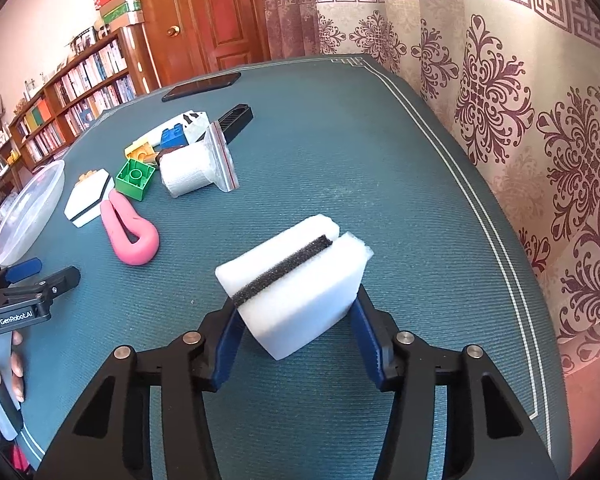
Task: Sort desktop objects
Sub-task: 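Carry the held white-black sponge with the right tool while the left tool grasps another white sponge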
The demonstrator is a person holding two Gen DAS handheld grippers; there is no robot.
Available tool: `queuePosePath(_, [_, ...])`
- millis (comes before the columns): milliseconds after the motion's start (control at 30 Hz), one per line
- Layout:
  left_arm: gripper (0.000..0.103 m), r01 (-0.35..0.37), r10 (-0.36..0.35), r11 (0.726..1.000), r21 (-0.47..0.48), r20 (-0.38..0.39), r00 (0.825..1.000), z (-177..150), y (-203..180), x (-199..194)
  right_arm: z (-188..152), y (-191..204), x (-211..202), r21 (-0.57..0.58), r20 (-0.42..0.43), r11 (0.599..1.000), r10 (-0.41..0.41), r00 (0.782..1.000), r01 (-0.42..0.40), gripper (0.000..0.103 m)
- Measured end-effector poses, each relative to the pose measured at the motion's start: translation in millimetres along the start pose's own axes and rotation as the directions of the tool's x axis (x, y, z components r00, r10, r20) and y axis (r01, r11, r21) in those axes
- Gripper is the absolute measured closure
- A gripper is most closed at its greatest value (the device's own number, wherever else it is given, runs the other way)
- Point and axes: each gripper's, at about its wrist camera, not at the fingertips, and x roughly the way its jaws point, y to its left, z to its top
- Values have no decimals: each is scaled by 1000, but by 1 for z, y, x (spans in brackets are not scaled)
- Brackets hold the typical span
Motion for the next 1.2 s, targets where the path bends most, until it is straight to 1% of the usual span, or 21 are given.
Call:
queuePosePath(133, [0,24,-24,1000,-10,4,1000,2,3,0,0,0,0,0,3,1000,2,1000,-2,48])
queuePosePath(267, [0,74,-72,996,-56,25,997,10,13,1,0,-2,1,7,1,1000,10,1000,-10,48])
queuePosePath(567, [0,84,-83,995,-61,23,996,34,5,17,1,-1,3,5,-1,1000,8,1000,-8,48])
queuePosePath(700, [7,82,-81,993,-80,18,997,48,1,24,1,-1,3,6,-2,1000,8,1000,-8,48])
queuePosePath(767, [7,96,-95,991,-97,14,995,56,-1,26,1,-1,3,4,-2,1000,7,1000,-7,48])
queuePosePath(833, [7,86,-86,992,-97,9,996,63,-5,31,1,-1,3,4,-2,1000,6,1000,-6,48])
queuePosePath(900, [10,81,-81,991,-105,7,997,67,-8,36,1,-1,3,6,-2,1000,8,1000,-8,48])
queuePosePath(967, [11,72,-71,991,-113,9,997,70,-10,39,1,0,3,6,-2,1000,7,1000,-7,48])
queuePosePath(1033, [16,54,-53,993,-104,13,998,73,-12,41,1,0,3,5,-2,1000,6,1000,-6,48])
queuePosePath(1100, [24,21,-19,996,-88,15,1000,74,-13,43,1,0,3,5,-2,1000,5,1000,-5,48])
queuePosePath(1133, [26,11,-9,997,-81,19,1000,74,-13,43,1,0,3,6,-2,1000,6,1000,-6,48])
queuePosePath(1200, [32,4,-2,997,-76,28,1000,72,-12,41,1,0,3,6,-1,1000,6,1000,-6,48])
